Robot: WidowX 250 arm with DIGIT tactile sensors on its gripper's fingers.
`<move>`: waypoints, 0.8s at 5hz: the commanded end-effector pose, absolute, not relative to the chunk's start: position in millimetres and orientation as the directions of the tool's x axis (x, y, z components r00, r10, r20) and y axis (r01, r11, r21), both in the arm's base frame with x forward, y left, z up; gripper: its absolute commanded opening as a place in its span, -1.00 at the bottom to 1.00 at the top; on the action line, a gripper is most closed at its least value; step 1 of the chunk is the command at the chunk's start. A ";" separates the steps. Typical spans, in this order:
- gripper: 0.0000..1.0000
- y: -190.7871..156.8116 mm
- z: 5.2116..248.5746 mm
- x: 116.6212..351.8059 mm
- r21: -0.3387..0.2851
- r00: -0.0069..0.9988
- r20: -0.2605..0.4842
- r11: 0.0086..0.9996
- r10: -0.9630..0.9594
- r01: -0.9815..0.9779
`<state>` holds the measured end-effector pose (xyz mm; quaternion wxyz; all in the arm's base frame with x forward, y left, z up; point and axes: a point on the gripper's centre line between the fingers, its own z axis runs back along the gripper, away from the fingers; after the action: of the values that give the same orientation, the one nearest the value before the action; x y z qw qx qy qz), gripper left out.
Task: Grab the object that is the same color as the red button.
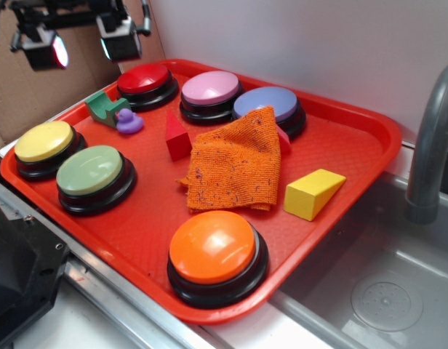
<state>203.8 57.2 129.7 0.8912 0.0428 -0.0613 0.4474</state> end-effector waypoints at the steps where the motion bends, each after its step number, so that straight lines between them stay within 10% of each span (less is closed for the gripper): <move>1: 1.00 70.0 100.4 233.7 0.055 0.451 0.205 0.450 0.869 -0.891; 4: 1.00 57.3 64.8 265.7 -0.104 0.575 0.205 0.602 0.792 -0.792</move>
<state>264.5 51.4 53.4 0.8888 0.0032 -0.0930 0.4487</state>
